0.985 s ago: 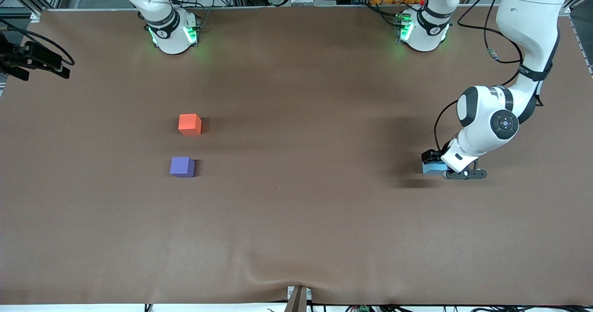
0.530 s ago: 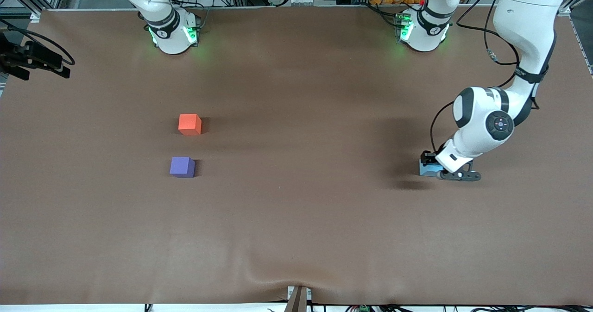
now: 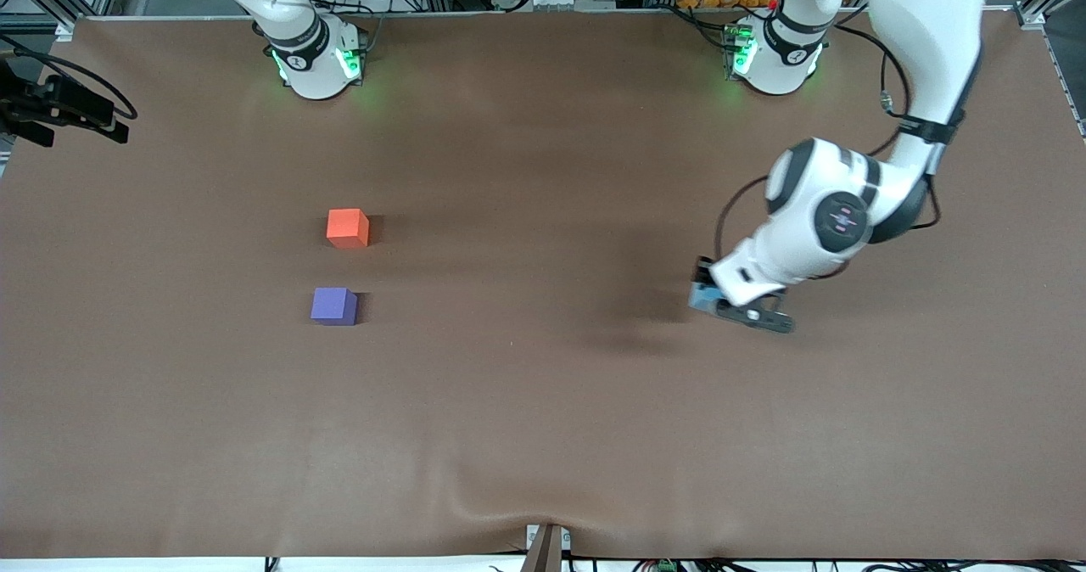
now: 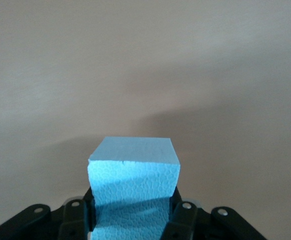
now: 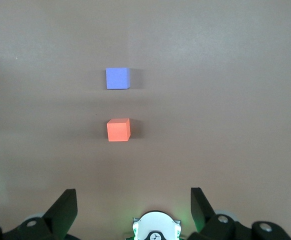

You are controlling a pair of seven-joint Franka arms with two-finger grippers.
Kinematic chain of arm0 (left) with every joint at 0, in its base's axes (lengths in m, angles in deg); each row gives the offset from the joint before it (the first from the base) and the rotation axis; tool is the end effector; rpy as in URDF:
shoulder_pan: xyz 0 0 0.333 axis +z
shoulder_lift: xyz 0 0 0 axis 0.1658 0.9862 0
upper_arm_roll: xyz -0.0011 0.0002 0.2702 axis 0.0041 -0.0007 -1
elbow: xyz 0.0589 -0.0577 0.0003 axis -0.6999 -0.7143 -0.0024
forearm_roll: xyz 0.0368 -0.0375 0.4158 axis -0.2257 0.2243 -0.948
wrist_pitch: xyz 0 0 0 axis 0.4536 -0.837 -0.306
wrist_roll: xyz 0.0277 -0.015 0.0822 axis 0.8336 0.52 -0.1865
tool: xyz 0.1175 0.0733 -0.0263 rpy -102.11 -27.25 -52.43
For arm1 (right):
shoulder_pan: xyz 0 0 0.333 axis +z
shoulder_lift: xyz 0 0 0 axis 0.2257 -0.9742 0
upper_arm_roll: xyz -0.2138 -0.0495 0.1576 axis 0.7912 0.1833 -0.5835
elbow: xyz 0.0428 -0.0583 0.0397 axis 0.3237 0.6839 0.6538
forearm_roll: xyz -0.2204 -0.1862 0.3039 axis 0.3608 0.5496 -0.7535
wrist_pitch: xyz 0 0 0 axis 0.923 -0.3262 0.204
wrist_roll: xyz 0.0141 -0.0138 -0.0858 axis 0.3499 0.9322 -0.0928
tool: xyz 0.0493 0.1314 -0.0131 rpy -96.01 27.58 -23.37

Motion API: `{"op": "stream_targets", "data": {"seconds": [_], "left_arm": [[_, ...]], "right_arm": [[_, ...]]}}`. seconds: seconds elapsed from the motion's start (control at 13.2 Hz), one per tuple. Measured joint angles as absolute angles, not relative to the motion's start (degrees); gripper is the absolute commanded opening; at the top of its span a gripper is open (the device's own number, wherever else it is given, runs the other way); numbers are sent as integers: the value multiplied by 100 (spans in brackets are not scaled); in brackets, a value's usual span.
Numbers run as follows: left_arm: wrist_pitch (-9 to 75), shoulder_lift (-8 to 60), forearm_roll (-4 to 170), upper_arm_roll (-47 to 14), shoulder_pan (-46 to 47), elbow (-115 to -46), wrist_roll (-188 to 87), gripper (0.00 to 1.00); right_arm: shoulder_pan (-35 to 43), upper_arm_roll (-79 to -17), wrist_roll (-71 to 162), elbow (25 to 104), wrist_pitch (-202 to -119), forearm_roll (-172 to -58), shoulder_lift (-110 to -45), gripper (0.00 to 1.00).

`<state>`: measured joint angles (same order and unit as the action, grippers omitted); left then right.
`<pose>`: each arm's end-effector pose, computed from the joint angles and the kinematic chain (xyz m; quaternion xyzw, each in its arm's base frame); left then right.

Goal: Place blue block between orange and purple blocks
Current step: 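Lower the left gripper onto the light blue block and grasp it, then carry the light blue block with the left gripper to mid-table and release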

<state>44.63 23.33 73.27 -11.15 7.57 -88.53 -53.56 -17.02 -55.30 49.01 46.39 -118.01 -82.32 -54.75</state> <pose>0.5738 -0.2740 0.2232 0.9888 -0.1280 -0.0220 0.0731 0.5453 -0.0096 0.5957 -0.9968 -0.0013 0.0687 0.0397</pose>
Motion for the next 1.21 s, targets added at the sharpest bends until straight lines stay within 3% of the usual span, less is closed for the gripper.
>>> {"op": "stream_targets", "data": {"seconds": [0.23, 0.53, 0.91, 1.21], "left_arm": [[4446, 2525, 7327, -1104, -275, -8364, -6353, 0], [4445, 3318, 7327, -1289, -1634, -7400, -7913, 0], [4381, 4453, 7328, -2904, -3867, -6052, -9530, 0], [4411, 5110, 7329, -3136, -4298, -5585, -9893, 0]], "right_arm": [[-1702, -5528, 4901, 4640, -11774, -8232, -5491, 100], [-1705, -5525, 4901, 4643, -11770, -8232, -5499, 100], [-1707, -5526, 4901, 4646, -11759, -8232, -5564, 100], [-1707, -5527, 4901, 4646, -11754, -8233, -5579, 100]]}}
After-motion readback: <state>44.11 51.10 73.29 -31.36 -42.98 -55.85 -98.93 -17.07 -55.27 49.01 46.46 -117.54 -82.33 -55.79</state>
